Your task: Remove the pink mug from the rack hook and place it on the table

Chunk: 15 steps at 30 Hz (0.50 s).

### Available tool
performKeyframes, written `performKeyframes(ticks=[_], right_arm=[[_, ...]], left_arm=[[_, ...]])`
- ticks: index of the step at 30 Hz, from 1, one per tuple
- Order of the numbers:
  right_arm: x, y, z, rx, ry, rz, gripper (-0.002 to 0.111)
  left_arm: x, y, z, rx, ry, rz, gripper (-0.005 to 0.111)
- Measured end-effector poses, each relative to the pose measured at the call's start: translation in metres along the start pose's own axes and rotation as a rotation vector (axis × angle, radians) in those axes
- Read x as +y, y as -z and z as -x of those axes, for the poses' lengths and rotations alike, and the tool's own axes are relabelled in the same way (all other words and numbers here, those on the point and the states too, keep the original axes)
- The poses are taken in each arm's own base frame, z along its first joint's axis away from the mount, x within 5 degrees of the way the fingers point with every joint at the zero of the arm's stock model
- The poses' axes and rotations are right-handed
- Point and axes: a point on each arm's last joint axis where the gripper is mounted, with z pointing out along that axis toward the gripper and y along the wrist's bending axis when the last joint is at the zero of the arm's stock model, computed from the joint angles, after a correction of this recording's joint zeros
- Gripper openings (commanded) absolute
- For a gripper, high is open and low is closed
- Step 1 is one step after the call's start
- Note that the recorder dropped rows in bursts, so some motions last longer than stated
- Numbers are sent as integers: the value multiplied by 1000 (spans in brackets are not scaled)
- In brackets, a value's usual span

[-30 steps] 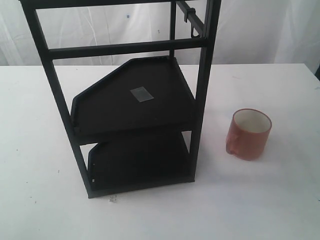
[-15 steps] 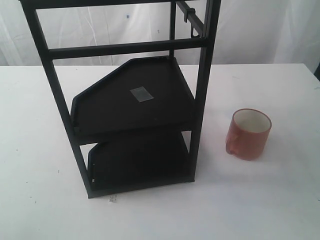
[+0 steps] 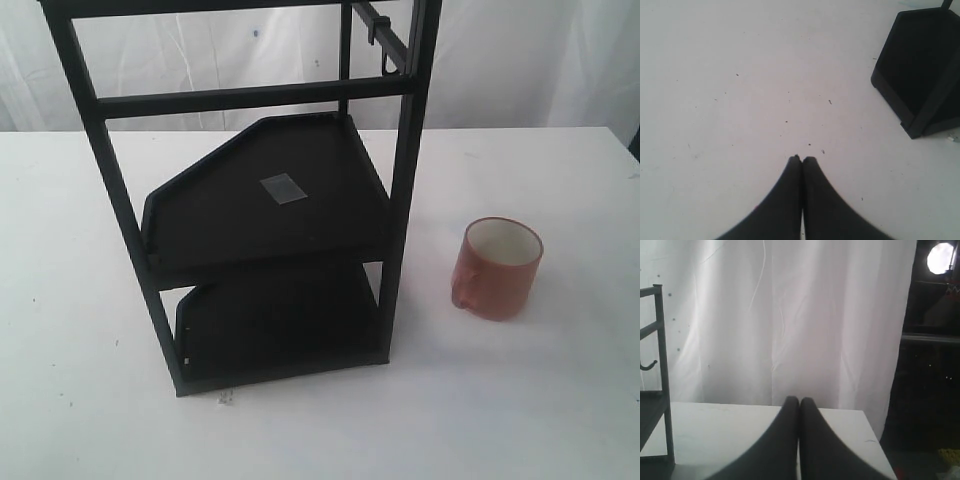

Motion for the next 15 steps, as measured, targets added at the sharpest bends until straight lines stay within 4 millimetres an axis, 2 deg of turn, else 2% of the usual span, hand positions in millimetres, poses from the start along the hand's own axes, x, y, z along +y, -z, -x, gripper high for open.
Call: performKeyframes(ticks=[6,15], right_arm=[[-1,6,-11,-2,2,-33,0],[-1,-2,-42,51,-16,-36,0]], left_arm=[[0,0,0,0,0,0,0],[0,0,0,0,0,0,0]])
